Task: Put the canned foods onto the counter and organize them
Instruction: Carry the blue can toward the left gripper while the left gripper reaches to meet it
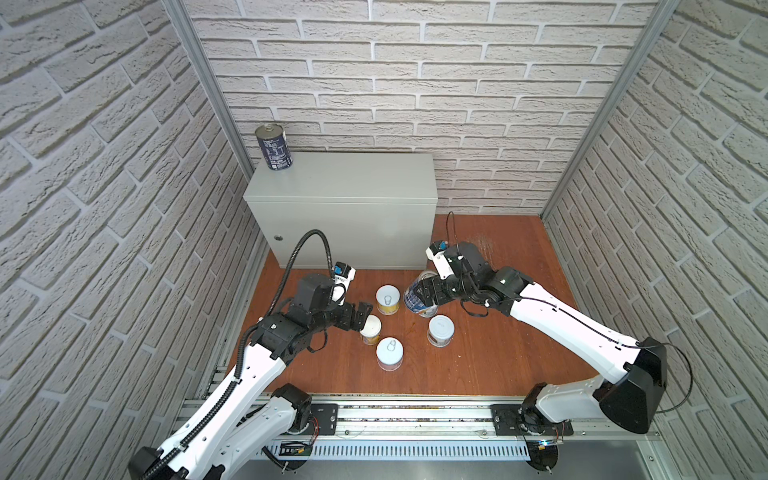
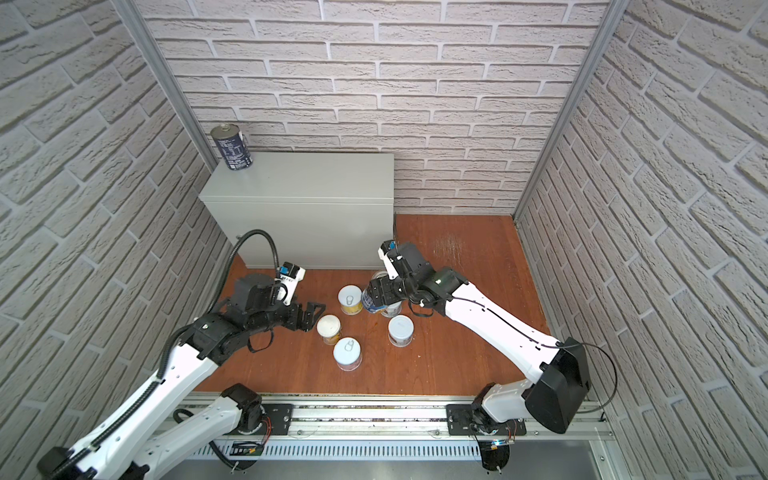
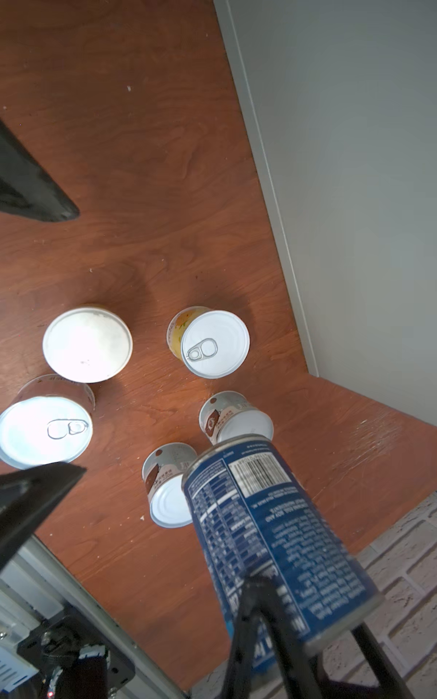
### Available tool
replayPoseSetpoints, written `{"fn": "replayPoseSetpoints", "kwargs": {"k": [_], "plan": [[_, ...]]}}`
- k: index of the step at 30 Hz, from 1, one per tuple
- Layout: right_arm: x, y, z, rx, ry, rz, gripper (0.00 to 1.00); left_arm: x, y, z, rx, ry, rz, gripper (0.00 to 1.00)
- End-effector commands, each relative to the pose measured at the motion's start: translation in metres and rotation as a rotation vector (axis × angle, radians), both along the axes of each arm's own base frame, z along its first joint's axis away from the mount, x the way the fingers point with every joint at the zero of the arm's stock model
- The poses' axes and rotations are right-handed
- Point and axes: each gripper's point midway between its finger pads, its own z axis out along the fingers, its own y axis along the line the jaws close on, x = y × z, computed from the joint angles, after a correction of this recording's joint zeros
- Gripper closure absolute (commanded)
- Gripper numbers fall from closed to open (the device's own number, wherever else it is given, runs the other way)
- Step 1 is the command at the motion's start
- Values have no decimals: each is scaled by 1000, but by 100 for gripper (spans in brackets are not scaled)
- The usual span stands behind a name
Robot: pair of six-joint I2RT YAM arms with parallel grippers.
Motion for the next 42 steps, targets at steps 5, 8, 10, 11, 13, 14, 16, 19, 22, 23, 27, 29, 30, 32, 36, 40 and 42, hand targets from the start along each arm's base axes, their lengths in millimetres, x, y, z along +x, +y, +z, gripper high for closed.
{"fn": "replayPoseSetpoints", "kwargs": {"k": [5,8,10,11,13,14,16,19,22,23,27,29,30,32,36,40,42], "plan": [[11,-5,41,90,-150,-9,40,17,-38,9,-5,-57,-14,2],[10,-6,41,97,-143,-9,40,16,-58,3,-26,-56,-51,2],[9,-5,44,111,-138,-13,40,12,-74,1,-53,-53,-111,2],[9,-4,46,121,-137,-12,40,10,-80,1,-62,-52,-131,2],[8,-2,51,145,-142,-7,40,8,-87,1,-62,-53,-149,2],[7,0,54,160,-144,0,40,6,-90,0,-61,-51,-162,2],[6,2,57,173,-147,7,40,4,-94,-2,-59,-42,-179,2],[6,3,57,172,-140,11,40,1,-98,-4,-53,-29,-197,2],[6,4,56,170,-131,20,40,-3,-101,-3,-65,-44,-220,2],[5,6,56,173,-124,26,40,-5,-102,-1,-72,-54,-228,2],[1,13,59,198,-107,63,41,-9,-108,6,-113,-102,-277,2],[0,17,61,216,-101,78,41,-10,-109,7,-117,-126,-292,2],[0,18,62,221,-99,84,41,-9,-109,8,-117,-139,-296,2],[-1,21,63,231,-94,97,41,-10,-110,10,-126,-163,-308,2],[0,29,65,248,-75,129,41,-10,-113,16,-145,-218,-334,2],[1,37,66,270,-51,152,41,-11,-113,17,-128,-254,-360,2],[0,41,68,287,-38,168,41,-13,-115,18,-124,-266,-387,2]]}}
